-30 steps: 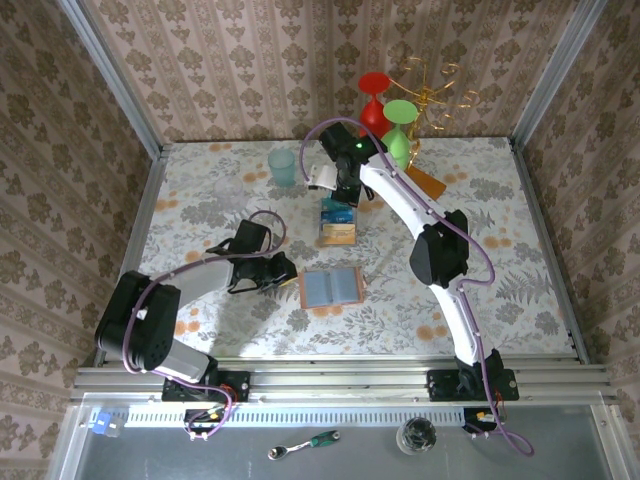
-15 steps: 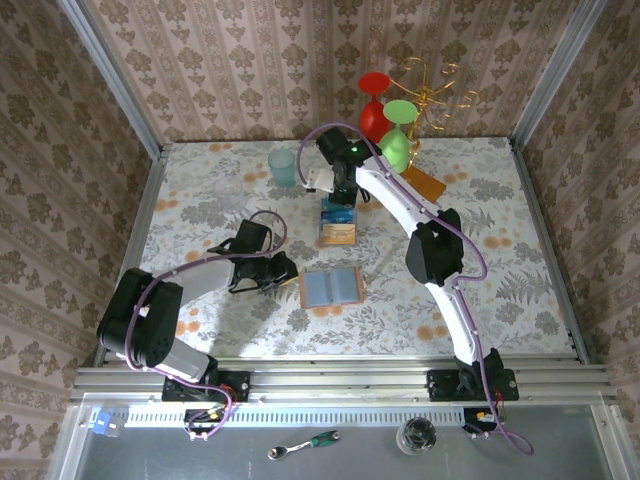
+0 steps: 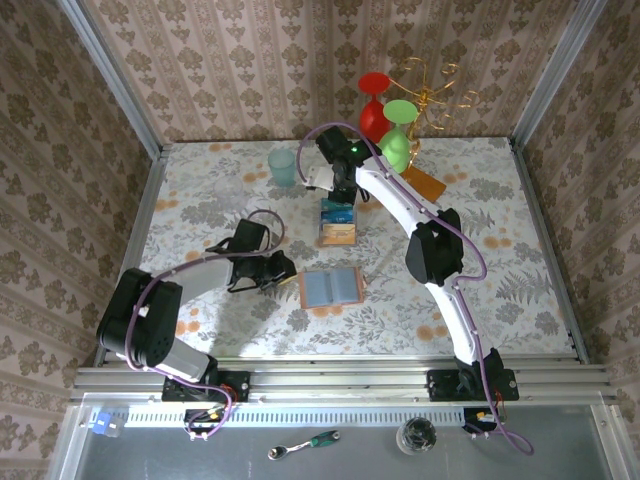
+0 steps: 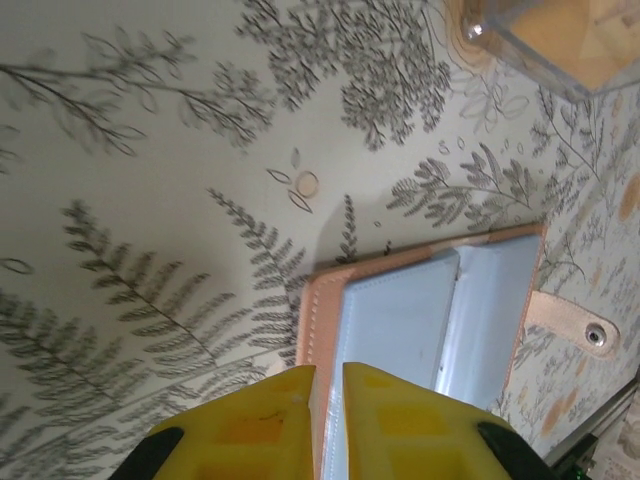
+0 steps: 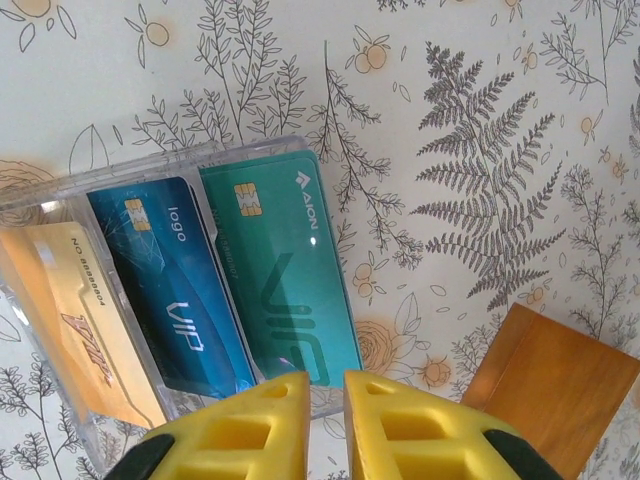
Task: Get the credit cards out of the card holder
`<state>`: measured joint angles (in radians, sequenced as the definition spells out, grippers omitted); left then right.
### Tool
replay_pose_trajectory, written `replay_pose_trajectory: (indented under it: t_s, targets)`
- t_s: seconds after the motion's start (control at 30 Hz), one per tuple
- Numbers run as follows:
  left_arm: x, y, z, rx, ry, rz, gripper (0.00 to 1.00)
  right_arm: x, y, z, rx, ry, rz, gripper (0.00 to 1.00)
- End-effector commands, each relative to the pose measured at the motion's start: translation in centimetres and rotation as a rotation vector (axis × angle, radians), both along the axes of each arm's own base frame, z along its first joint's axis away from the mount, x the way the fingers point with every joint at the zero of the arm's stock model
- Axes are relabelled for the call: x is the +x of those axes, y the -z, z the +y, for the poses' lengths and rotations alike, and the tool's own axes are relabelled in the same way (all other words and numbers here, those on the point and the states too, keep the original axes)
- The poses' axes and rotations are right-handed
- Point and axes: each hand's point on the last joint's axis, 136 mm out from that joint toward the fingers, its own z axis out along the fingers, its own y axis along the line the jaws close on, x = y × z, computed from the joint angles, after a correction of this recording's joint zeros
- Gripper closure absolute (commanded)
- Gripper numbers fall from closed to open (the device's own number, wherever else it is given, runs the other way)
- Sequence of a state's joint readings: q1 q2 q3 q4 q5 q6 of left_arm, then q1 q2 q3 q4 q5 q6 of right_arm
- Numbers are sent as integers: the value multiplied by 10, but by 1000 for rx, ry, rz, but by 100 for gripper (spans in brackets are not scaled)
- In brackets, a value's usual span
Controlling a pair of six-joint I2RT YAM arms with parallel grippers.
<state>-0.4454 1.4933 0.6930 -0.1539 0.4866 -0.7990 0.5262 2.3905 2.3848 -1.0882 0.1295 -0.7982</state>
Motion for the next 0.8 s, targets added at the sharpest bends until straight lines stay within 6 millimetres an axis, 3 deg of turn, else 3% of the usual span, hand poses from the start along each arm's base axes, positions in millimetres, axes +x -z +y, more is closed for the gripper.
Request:
replay_pose_trajectory:
  t_s: [0.0, 0.17, 0.47, 0.67, 0.73, 0.77]
  targets:
    - [9, -4, 8, 54, 13, -35, 84, 0, -26, -6, 41, 72, -58, 76]
    - [15, -11, 26, 179, 33, -74, 81, -14, -30, -8, 113, 141, -72, 58]
    - [32, -20, 77, 323, -37, -150, 70, -51, -30, -23, 262, 318, -105, 44]
    - [45, -36, 114, 448, -92, -264, 47, -80, -21, -50, 317, 445, -137, 32]
    - [48, -41, 123, 473, -104, -303, 36, -86, -19, -61, 338, 492, -161, 23]
    - [51, -43, 127, 483, -112, -317, 31, -88, -18, -68, 339, 514, -170, 11]
